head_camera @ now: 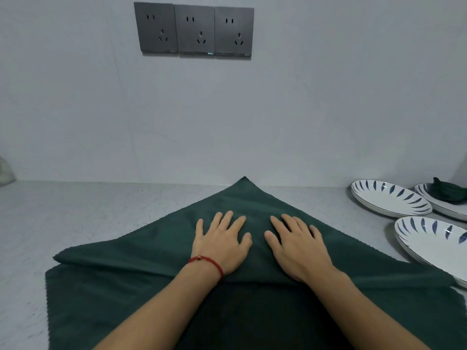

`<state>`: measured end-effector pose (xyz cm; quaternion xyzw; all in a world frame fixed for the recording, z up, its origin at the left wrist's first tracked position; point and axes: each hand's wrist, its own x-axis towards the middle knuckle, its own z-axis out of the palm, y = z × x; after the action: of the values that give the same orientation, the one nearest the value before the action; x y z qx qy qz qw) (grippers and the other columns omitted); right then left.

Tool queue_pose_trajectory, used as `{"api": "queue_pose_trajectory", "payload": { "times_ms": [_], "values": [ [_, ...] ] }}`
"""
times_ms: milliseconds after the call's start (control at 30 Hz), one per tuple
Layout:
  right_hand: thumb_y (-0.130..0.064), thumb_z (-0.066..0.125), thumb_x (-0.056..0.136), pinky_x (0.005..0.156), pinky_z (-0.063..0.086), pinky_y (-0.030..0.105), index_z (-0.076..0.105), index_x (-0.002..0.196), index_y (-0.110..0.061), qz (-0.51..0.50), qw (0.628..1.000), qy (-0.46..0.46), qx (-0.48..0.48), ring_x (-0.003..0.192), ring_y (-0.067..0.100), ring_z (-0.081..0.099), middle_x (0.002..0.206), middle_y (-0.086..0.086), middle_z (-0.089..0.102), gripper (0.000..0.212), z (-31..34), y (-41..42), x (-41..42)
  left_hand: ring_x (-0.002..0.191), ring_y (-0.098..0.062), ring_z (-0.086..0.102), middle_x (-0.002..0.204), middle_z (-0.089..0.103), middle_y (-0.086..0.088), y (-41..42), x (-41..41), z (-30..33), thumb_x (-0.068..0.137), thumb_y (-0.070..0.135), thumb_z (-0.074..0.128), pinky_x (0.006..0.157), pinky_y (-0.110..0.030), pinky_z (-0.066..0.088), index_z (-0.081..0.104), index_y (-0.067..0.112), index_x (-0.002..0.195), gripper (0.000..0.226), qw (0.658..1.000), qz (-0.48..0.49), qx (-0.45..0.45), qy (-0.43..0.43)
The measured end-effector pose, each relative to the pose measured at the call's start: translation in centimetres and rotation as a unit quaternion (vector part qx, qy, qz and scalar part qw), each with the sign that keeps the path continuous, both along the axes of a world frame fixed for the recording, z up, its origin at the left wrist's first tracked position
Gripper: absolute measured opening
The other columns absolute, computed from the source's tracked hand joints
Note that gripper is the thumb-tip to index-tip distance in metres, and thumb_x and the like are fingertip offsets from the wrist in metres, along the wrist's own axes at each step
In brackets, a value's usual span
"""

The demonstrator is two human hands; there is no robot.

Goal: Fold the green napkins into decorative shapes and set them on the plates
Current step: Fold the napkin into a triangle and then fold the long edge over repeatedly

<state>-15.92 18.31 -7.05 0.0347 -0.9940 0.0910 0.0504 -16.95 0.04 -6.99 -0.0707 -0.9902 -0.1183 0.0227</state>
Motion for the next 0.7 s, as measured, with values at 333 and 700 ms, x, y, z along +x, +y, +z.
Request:
{"api": "queue_pose_trajectory", "payload": {
  "times_ms": [333, 700],
  "values": [
    [-0.056, 0.014, 0.101, 0.12, 0.021, 0.047, 0.048, 0.143, -0.033, 0.008, 0.995, 0.099, -0.025, 0.141, 0.015, 0.036, 0.152, -0.007, 0.044, 0.058, 1.6, -0.7, 2.1, 0.154, -0.014, 0.003, 0.166, 0.013, 0.01, 0.0, -0.2, 0.6, 0.102, 0.052, 0.024, 0.122, -0.056, -0.001, 0.025, 0.037, 0.154, 0.054, 1.0, -0.002, 0.027, 0.0],
    [-0.044, 0.043, 0.102, 0.105, 0.037, 0.034, 0.052, 0.13, -0.028, 0.17, 0.981, 0.083, -0.041, 0.115, 0.012, 0.054, 0.125, -0.011, 0.057, 0.034, 0.8, -1.0, 8.5, 0.099, -0.015, 0.052, 0.103, 0.056, 0.008, -0.8, 9.3, -0.6, 0.09, 0.032, 0.044, 0.087, -0.04, 0.047, 0.059, 0.024, 0.101, 0.02, 0.963, -0.161, 0.121, 0.179]
  ]
}}
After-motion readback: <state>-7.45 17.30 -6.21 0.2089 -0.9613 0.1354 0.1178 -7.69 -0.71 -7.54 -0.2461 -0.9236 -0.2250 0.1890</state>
